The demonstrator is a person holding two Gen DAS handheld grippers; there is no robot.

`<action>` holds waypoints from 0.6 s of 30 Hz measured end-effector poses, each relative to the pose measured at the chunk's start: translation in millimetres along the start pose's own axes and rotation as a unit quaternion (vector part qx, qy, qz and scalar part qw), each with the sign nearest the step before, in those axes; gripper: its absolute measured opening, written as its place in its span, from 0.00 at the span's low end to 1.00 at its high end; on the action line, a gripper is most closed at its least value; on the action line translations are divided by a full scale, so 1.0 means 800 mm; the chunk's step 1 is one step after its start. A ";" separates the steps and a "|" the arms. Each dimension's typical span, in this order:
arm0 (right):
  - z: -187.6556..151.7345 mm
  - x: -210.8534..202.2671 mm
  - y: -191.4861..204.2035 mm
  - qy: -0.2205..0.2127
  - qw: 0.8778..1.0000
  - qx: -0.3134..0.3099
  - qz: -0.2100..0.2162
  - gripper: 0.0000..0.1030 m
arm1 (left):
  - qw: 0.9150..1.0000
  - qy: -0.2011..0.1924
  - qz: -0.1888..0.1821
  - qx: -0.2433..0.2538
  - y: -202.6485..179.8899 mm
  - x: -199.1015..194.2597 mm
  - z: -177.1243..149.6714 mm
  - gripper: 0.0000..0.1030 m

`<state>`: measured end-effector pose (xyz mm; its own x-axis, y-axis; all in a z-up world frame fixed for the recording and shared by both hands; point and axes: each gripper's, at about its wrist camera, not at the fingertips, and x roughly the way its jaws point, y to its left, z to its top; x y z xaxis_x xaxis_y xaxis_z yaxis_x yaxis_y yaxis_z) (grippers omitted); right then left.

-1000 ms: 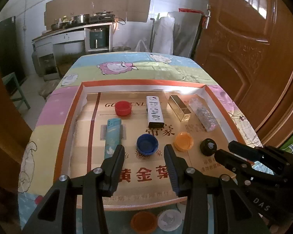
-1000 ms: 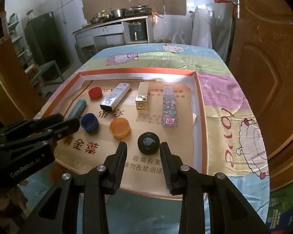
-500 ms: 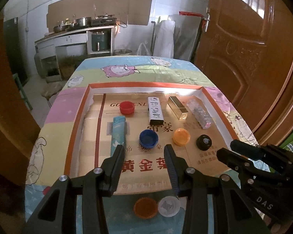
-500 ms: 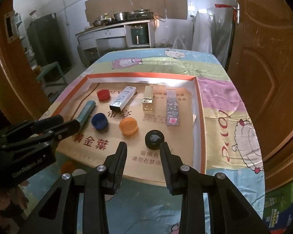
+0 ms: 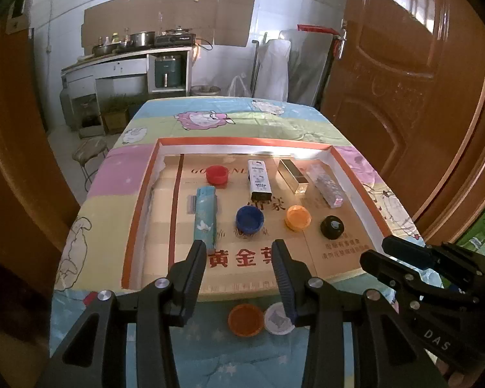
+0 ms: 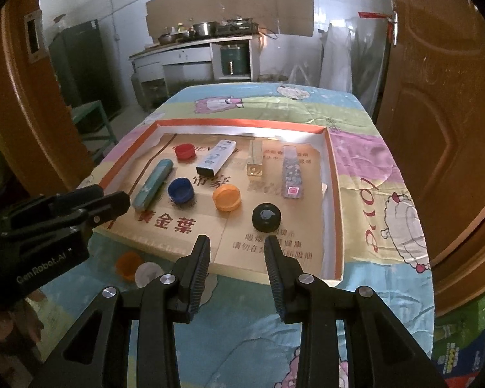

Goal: Organize rigid objects
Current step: 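Withdraw both grippers from the tray toward the orange and white caps on the cloth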

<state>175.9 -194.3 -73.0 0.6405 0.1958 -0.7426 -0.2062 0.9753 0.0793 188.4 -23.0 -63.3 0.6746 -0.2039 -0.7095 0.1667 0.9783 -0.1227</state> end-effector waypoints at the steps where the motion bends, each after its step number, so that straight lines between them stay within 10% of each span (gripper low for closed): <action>1: 0.000 -0.001 0.000 0.000 1.000 0.000 0.000 0.35 | 1.000 0.000 0.000 0.000 0.001 -0.002 -0.001 0.41; 18: -0.021 -0.025 0.026 -0.003 1.000 -0.013 0.000 0.35 | 1.000 -0.009 -0.002 -0.009 0.013 -0.031 -0.022 0.41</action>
<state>146.6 -179.7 -67.5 0.6447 0.1964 -0.7388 -0.2255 0.9723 0.0617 160.8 -7.5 -59.4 0.6866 -0.2073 -0.6968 0.1561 0.9782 -0.1371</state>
